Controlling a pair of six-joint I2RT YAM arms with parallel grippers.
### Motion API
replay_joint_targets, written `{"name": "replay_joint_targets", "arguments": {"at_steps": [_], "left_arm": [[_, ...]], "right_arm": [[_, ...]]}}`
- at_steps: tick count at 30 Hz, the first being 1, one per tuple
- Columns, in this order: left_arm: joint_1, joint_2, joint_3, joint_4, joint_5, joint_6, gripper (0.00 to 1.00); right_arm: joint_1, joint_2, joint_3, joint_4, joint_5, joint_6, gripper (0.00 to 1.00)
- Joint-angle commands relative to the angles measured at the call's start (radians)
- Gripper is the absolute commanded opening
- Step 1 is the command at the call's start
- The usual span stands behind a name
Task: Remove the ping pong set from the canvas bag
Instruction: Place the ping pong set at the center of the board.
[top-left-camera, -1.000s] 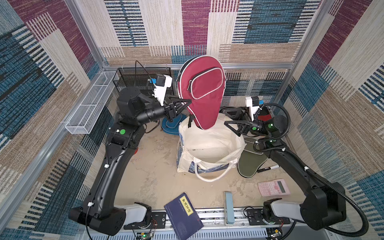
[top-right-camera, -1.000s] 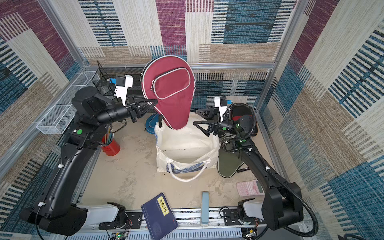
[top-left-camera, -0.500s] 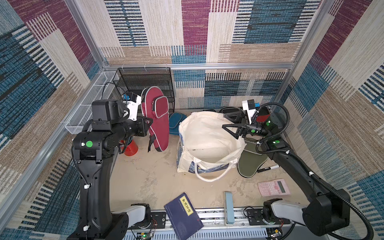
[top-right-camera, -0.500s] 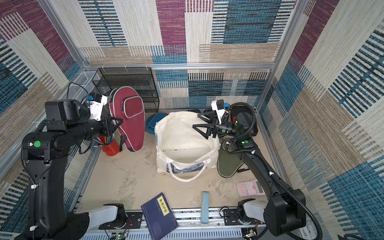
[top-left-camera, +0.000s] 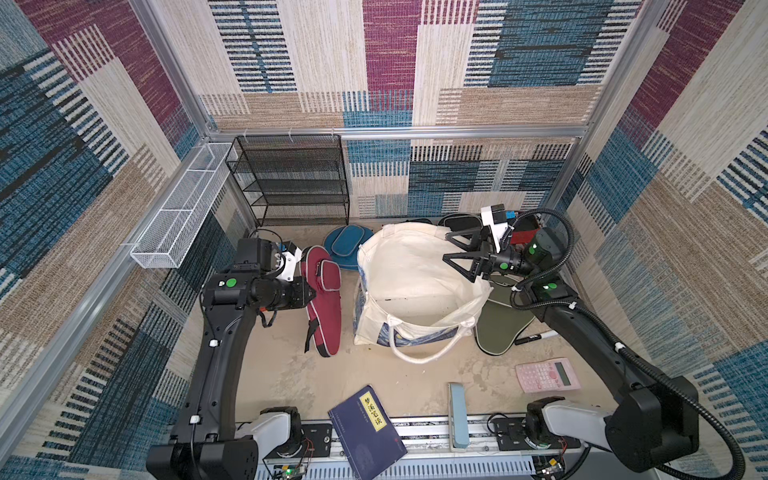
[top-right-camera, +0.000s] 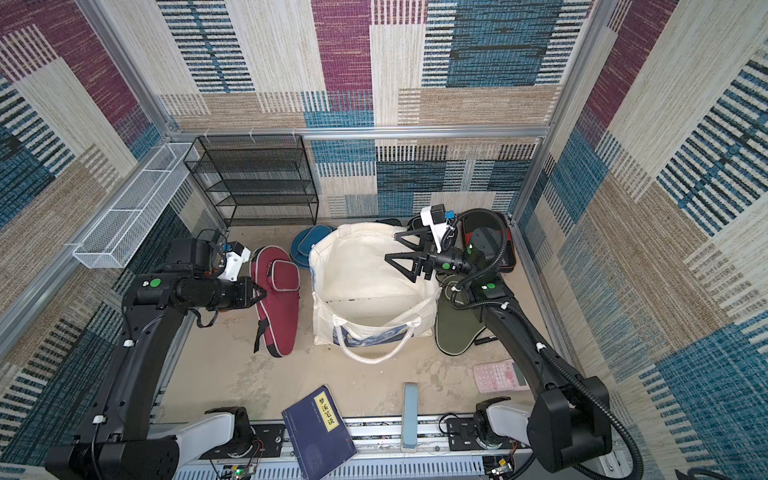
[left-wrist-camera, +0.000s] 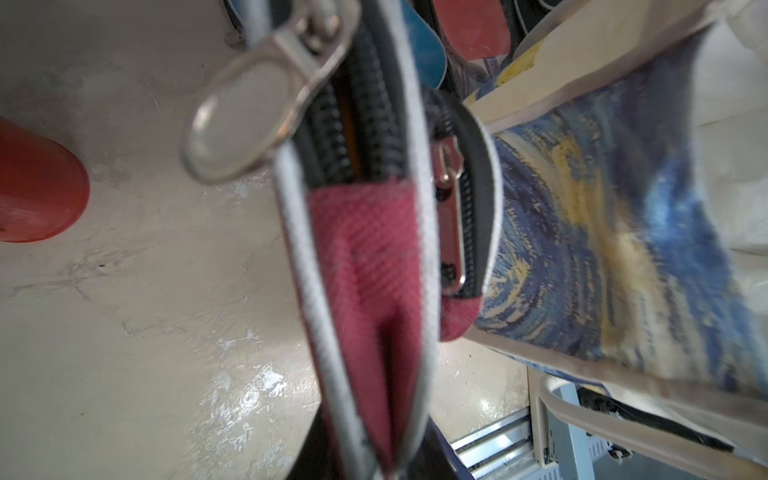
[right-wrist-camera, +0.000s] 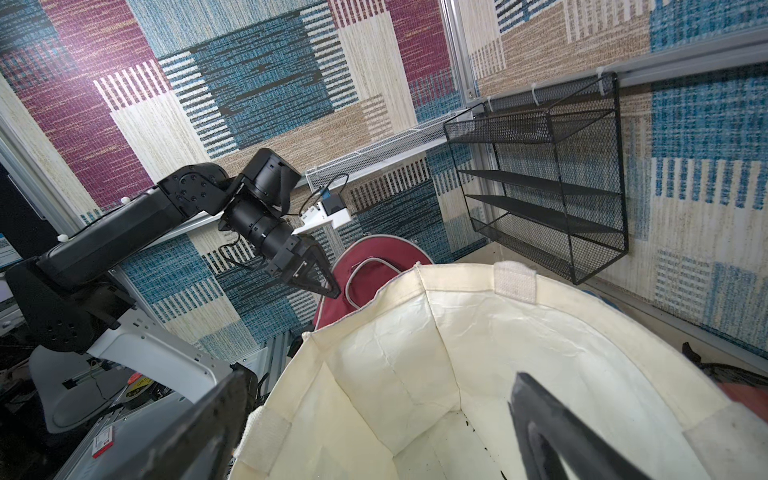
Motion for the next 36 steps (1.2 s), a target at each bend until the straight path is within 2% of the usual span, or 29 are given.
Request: {"name": "replay_joint_targets", "arguments": {"at_steps": [1, 10, 16, 17, 19, 20, 22, 26, 36], "left_arm": [[0.001, 0.036, -0.05, 0.197, 0.041, 0.001, 0.0], [0.009, 0.192, -0.132, 0.328, 0.101, -0.002, 0.0], [0.018, 0.26, -0.123, 0.286, -0.029, 0.012, 0.0], [0.02, 0.264, -0.125, 0.281, -0.046, 0.018, 0.02], [0.024, 0.266, -0.135, 0.288, -0.078, 0.021, 0.25], [0.025, 0.267, -0.136, 0.286, -0.091, 0.022, 0.34], [0.028, 0.272, -0.13, 0.277, -0.12, 0.028, 0.45], [0.028, 0.286, -0.105, 0.249, -0.19, 0.043, 0.51], [0.03, 0.284, -0.013, 0.166, -0.301, 0.074, 0.59]], "right_arm": [[0.0, 0.008, 0.009, 0.012, -0.017, 0.0, 0.99], [0.0, 0.023, 0.006, 0.008, -0.021, -0.006, 0.99], [0.0, 0.025, 0.013, -0.025, -0.018, -0.028, 0.99], [0.0, 0.028, 0.016, -0.028, -0.017, -0.03, 0.99], [0.0, 0.035, 0.022, -0.034, -0.01, -0.031, 0.99], [0.0, 0.038, 0.026, -0.039, -0.009, -0.032, 0.99], [0.0, 0.043, 0.034, -0.047, -0.009, -0.035, 0.99], [0.0, 0.043, 0.063, -0.101, 0.006, -0.072, 0.99], [0.0, 0.014, 0.169, -0.361, 0.133, -0.246, 0.99]]}}
